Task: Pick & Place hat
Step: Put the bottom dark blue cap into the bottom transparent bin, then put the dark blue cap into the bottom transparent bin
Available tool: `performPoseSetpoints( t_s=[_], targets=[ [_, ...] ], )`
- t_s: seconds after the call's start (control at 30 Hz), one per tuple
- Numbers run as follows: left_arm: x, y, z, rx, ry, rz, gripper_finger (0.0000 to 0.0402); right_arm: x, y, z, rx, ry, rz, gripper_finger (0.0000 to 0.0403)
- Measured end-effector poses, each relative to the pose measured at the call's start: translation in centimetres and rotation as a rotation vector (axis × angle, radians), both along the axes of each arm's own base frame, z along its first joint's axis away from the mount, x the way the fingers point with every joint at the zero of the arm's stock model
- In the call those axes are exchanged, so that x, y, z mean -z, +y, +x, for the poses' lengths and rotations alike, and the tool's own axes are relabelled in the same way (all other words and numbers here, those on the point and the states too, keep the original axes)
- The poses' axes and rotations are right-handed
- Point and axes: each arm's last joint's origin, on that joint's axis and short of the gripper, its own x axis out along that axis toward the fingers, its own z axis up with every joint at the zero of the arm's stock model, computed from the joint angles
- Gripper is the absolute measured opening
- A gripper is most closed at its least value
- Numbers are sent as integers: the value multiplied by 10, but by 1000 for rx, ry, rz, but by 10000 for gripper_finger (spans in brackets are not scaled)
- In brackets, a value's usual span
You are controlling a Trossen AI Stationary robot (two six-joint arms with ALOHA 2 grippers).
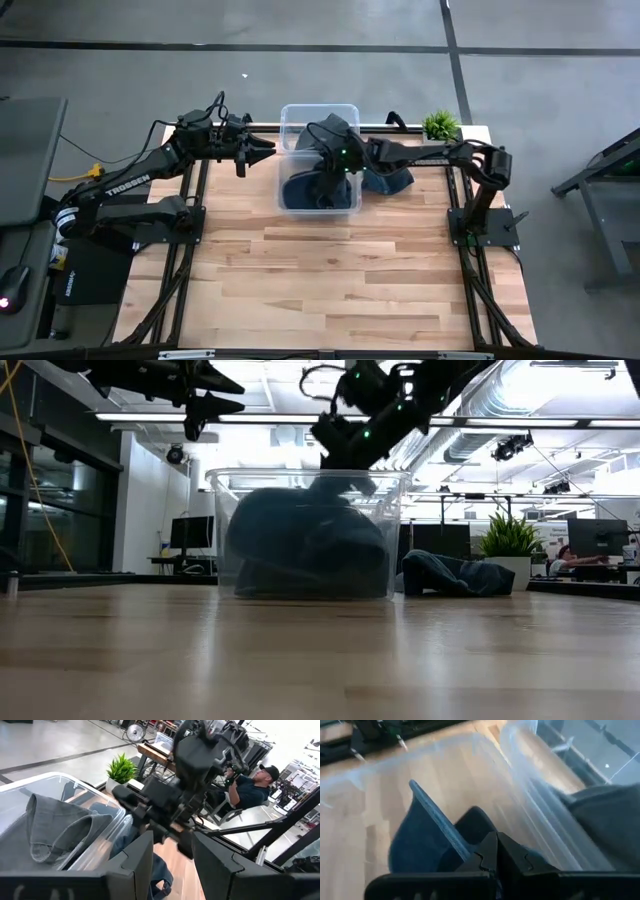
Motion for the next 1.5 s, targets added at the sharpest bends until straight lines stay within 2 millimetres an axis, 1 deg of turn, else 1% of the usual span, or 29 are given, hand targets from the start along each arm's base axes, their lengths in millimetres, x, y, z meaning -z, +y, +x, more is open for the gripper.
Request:
performPoseSetpoints(
  t_s=[0.1, 0.17, 0.3, 0.5, 0.77, 0.83, 0.93, 1.0, 1.1, 1.17, 1.23, 1.3, 1.4, 1.5],
  targets=[
    [0, 0, 0, 1, 0, 0, 136, 11, -1, 4, 3, 24, 7, 0],
    [0, 0, 0, 1, 0, 0, 136, 15, -3, 5, 19, 29, 16, 0],
    [0, 0, 0, 1, 1, 0, 136, 15, -5, 6, 15, 13, 21, 0],
    [0, 0, 0, 0, 0, 0, 136, -2, -3, 0, 16, -28, 7, 0],
    [0, 0, 0, 0, 0, 0, 136, -34, -2, -14, 56, -89, -63, 0],
    [0, 0, 0, 0, 0, 0, 136, -42, 0, -22, 104, -73, -62, 0],
    [0, 0, 0, 1, 1, 0, 136, -54, 2, -41, 227, -8, -62, 0],
    [0, 0, 0, 1, 1, -1, 136, -60, 5, -57, 362, 44, -37, 0],
    [1, 0, 0, 1, 7, -3, 136, -65, 6, -88, 593, 142, 43, 0],
    [1, 0, 0, 2, 12, -6, 136, -66, 7, -106, 679, 214, 98, 0],
    [2, 0, 0, 2, 18, -8, 136, -63, 8, -117, 708, 293, 152, 0],
    [2, 0, 0, 2, 21, -5, 136, -59, 7, -123, 704, 358, 197, 0],
    [2, 0, 0, 4, 21, 8, 136, -57, 4, -126, 701, 386, 240, 2],
    [2, 0, 0, 4, 22, 9, 136, -56, -2, -128, 682, 397, 274, 19]
  ],
)
